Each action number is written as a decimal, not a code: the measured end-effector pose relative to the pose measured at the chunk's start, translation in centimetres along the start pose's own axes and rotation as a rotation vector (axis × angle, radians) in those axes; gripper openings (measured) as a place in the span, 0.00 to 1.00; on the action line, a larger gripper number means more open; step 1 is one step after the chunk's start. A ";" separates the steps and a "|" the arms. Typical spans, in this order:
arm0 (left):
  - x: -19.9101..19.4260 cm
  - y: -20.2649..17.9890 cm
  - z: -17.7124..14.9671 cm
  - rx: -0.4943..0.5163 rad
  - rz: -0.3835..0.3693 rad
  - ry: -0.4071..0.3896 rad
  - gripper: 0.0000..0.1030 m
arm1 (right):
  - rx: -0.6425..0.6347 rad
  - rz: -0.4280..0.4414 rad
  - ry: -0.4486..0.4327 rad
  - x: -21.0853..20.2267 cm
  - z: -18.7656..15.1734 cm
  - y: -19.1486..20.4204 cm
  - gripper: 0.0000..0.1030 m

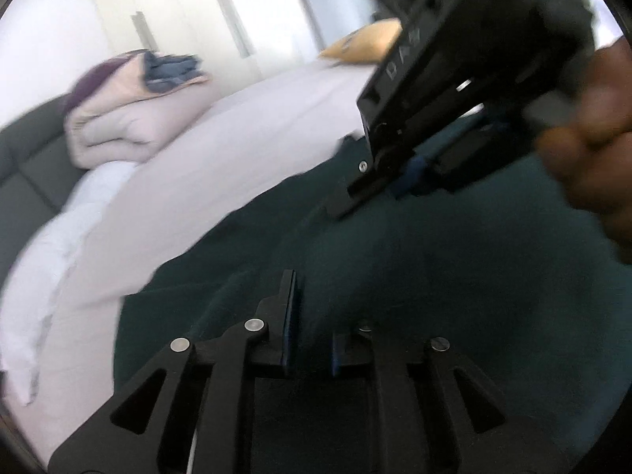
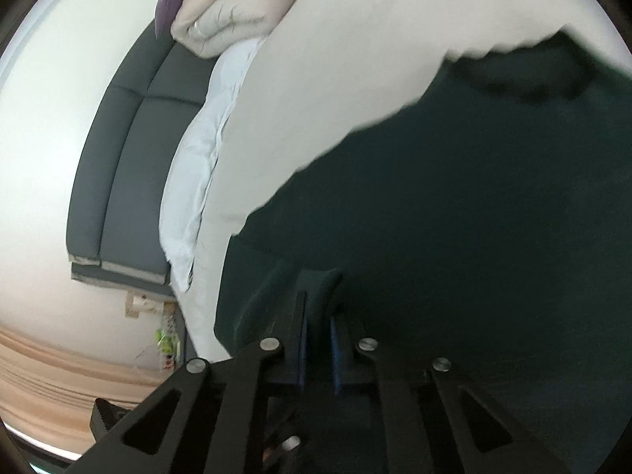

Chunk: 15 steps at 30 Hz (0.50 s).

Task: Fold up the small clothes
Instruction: 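Fold the gripped side edge inward over the sweater body with the left tool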

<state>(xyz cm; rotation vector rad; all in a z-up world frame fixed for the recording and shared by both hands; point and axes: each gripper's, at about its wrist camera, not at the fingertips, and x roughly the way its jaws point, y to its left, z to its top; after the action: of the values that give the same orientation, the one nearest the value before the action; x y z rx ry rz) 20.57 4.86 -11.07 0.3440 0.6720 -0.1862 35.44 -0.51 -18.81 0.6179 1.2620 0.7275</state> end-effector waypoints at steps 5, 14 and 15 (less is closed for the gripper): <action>-3.1 4.8 1.5 -0.196 -0.327 -0.106 0.12 | 0.018 -0.092 -0.119 -5.5 0.7 -2.6 0.09; -1.0 20.4 -1.6 -0.640 -0.133 -0.079 0.12 | 0.129 -0.252 -0.231 -13.0 0.1 -10.1 0.09; -0.7 20.6 -1.9 -0.648 -0.139 -0.069 0.12 | 0.137 -0.255 -0.240 -13.4 -0.2 -10.6 0.09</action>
<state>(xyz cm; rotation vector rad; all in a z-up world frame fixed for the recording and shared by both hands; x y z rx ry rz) 24.72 24.70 -6.83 -0.3302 0.6517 -0.1030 34.87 -17.58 -18.70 0.6217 1.1465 0.3463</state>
